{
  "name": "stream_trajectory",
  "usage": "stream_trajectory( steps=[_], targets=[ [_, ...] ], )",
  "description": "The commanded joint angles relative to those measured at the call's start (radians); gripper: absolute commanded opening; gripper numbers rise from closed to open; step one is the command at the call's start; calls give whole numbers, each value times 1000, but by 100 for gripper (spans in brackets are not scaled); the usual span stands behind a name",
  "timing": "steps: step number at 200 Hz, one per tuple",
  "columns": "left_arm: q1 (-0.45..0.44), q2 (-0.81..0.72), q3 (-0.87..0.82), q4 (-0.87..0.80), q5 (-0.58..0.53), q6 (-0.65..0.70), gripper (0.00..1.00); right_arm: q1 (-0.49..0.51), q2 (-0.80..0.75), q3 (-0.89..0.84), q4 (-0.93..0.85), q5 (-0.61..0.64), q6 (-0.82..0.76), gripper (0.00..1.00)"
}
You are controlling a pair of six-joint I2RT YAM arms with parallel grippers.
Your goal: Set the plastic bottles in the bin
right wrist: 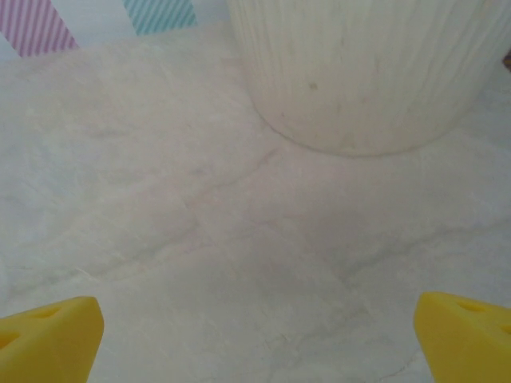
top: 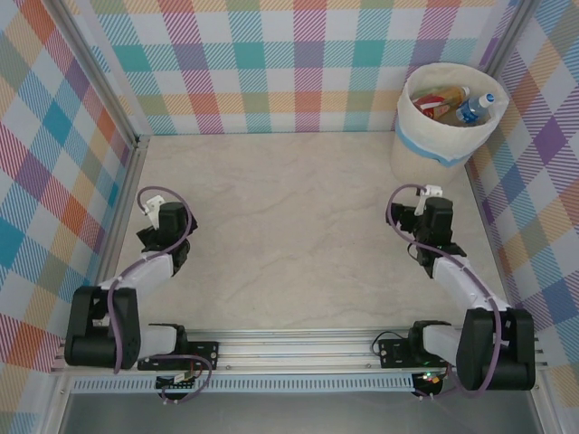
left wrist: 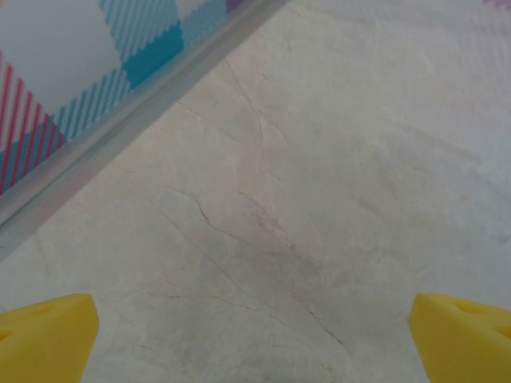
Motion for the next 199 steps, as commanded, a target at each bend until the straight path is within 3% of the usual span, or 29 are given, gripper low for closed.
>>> stream_trajectory(
  steps=[1,51,68,84,95,115,139,165,199],
  targets=[
    [30,91,-23,226,195,157,100,-4,74,-50,236,20,14,100],
    [28,163,-56,420,404,190,100,-5,216,-50,371,-20,-4,100],
    [25,171,-149,600,457,217,100,-4,244,-53,440,-18,-27,100],
    [18,264,-222,843,423,217,100,-3,277,-75,514,-26,-35,100],
    [8,218,-197,709,374,200,100,-1,292,-99,571,-24,-37,100],
    [-59,239,-131,618,221,225,100,4,305,-174,721,-41,-49,100],
    [-67,246,-138,645,206,232,100,7,400,-263,996,-76,-74,100],
    [-66,245,-137,641,206,231,100,15,382,-91,640,6,-51,100],
    [-66,245,-134,636,208,230,100,20,377,-97,642,-23,-64,100]
  ],
)
